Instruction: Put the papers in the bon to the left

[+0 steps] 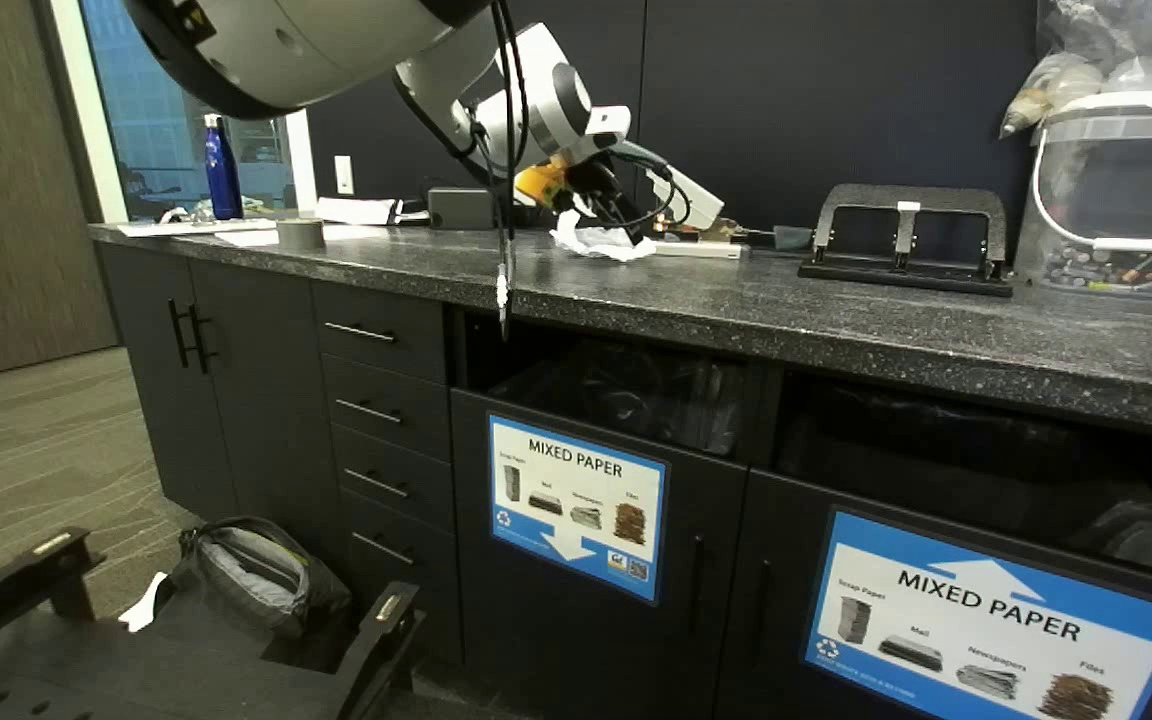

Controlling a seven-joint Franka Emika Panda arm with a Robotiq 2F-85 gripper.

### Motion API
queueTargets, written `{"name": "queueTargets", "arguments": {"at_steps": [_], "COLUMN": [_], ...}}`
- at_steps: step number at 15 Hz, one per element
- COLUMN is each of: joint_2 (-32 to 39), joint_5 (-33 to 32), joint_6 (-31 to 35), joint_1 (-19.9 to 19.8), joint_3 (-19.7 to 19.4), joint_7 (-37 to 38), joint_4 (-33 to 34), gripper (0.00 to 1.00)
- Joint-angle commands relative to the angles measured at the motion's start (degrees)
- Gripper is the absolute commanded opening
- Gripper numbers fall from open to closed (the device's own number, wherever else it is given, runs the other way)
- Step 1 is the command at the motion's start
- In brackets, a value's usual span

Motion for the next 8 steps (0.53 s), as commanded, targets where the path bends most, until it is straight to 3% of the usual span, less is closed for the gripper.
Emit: {"name": "queueTargets", "arguments": {"at_steps": [1, 8], "joint_2": [2.47, 0.59], "joint_5": [-0.95, -1.83], "joint_6": [-1.95, -2.8], "joint_1": [-0.16, 0.81], "joint_3": [-2.0, -2.88], "joint_7": [1.63, 0.32], "joint_4": [5.17, 5.31], "gripper": [1.0, 1.0]}}
